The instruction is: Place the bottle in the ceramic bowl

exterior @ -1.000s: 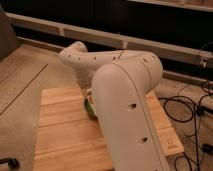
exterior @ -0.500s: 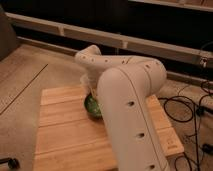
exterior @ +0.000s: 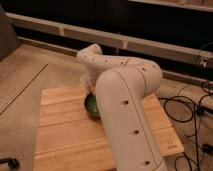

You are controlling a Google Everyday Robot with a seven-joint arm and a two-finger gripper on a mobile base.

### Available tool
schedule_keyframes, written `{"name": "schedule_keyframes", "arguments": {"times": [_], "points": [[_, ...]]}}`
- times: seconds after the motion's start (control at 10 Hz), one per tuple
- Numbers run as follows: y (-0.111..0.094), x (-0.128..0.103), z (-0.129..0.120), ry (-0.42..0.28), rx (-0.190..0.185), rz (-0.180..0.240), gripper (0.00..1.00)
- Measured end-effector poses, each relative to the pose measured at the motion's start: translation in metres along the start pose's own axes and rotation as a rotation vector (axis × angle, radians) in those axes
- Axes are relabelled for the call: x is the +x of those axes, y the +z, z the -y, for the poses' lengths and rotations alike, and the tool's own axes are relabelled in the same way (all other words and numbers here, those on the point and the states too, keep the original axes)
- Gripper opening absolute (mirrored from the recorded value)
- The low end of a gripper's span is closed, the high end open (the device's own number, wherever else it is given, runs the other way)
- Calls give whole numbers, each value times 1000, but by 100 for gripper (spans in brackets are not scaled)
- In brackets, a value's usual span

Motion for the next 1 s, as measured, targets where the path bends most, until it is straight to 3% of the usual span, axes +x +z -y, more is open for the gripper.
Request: {"name": "schedule_keyframes", "arguments": {"times": [0.4,1.0], "points": [[0,0,-1,0,-2,-1,9],[0,1,0,0,-2,-1,68]]}}
